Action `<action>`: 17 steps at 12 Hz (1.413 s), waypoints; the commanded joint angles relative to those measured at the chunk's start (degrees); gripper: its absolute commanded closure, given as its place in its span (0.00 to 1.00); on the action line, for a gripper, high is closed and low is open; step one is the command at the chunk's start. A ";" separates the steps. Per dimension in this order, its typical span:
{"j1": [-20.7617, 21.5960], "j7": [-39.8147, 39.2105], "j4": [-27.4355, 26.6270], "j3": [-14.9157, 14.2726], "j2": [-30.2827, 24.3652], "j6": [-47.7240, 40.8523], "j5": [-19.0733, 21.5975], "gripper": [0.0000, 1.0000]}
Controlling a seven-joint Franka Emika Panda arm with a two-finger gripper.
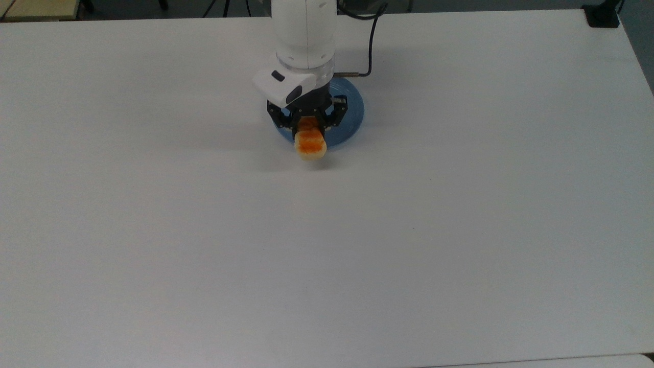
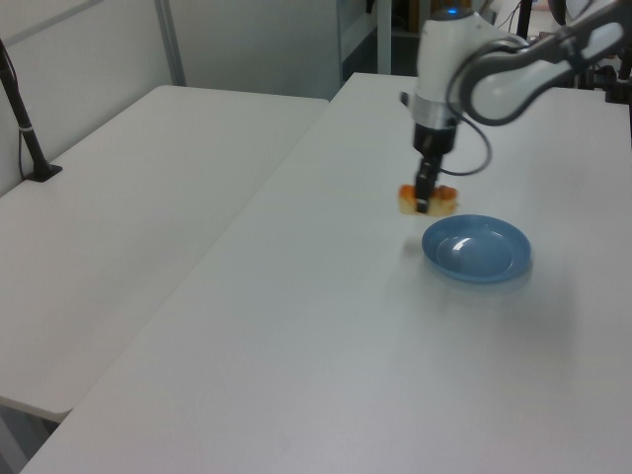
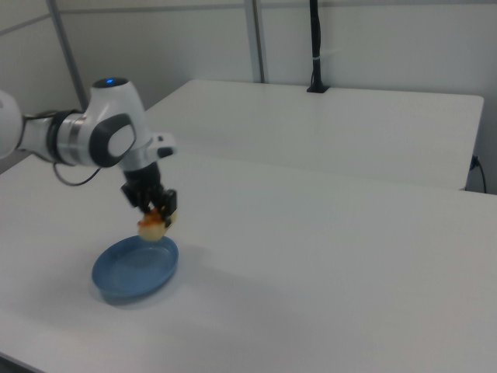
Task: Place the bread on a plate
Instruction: 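Lift the bread roll and carry it over the blue plate, then lower the bread onto the plate and open the gripper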
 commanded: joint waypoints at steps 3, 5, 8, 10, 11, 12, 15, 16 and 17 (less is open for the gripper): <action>4.23 2.61 -15.05 -0.20 -5.99 10.88 0.70 0.48; 4.23 3.23 -15.93 -0.20 -5.90 11.06 0.70 0.48; 4.15 3.23 -15.94 -0.20 -5.82 10.89 0.70 0.13; 4.15 3.06 -15.59 -0.20 -5.99 10.10 0.70 0.00; 3.97 3.06 -14.72 -0.20 -6.34 8.96 0.70 0.00; 3.62 3.06 -12.53 -0.28 -6.60 6.08 0.70 0.00; 3.18 2.97 0.10 -0.90 -6.52 -9.02 0.18 0.00; 2.48 2.80 4.32 -0.90 -6.43 -13.42 -0.17 0.00; 1.95 2.71 8.72 -0.90 -6.34 -17.11 -0.87 0.00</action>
